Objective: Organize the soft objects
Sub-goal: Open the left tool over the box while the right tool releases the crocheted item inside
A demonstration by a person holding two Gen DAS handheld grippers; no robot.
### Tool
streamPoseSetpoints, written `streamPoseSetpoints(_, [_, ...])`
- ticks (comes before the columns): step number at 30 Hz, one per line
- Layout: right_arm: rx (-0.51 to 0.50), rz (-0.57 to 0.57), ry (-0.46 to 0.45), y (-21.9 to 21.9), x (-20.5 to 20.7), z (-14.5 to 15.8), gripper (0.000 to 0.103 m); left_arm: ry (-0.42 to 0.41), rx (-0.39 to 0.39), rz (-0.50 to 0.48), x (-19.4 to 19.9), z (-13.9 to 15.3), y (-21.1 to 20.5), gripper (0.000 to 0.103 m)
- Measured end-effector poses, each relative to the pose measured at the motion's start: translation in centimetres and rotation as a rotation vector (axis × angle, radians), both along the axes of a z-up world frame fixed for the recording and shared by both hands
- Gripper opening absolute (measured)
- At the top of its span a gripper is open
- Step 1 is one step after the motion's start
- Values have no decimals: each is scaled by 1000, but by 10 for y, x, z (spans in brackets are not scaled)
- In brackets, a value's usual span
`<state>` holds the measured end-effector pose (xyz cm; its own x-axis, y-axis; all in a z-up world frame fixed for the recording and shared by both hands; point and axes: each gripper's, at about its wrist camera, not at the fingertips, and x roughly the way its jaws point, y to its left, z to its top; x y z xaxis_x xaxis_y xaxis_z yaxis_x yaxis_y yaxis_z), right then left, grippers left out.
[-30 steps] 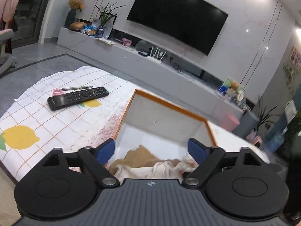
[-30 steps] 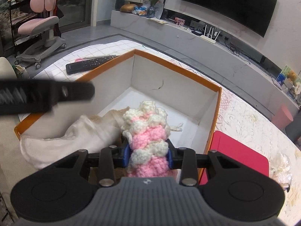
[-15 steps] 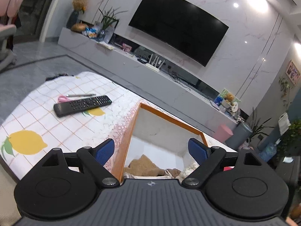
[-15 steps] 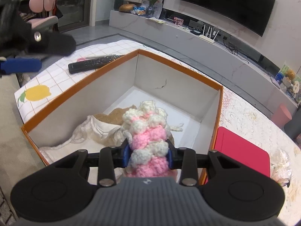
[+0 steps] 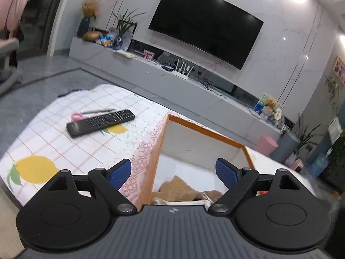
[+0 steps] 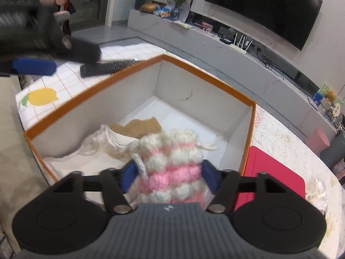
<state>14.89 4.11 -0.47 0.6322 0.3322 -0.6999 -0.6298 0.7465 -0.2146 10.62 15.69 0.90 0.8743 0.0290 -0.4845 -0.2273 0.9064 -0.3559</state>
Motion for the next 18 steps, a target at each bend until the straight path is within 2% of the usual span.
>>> streamPoseSetpoints(2, [5, 6, -49, -2, -6, 6, 88, -4, 27, -5, -1, 2, -4, 103])
streamPoseSetpoints(5, [-9, 10, -122, -4, -13, 15, 88, -15, 50, -18, -2, 5, -10, 103])
streamPoseSetpoints(12, [64, -1, -133, -30, -22, 40, 91, -50, 119, -37, -6, 17, -33, 103])
streamPoseSetpoints(18, [62, -45, -161, -63, -32, 53, 92, -69, 145, -76, -10, 26, -55, 103])
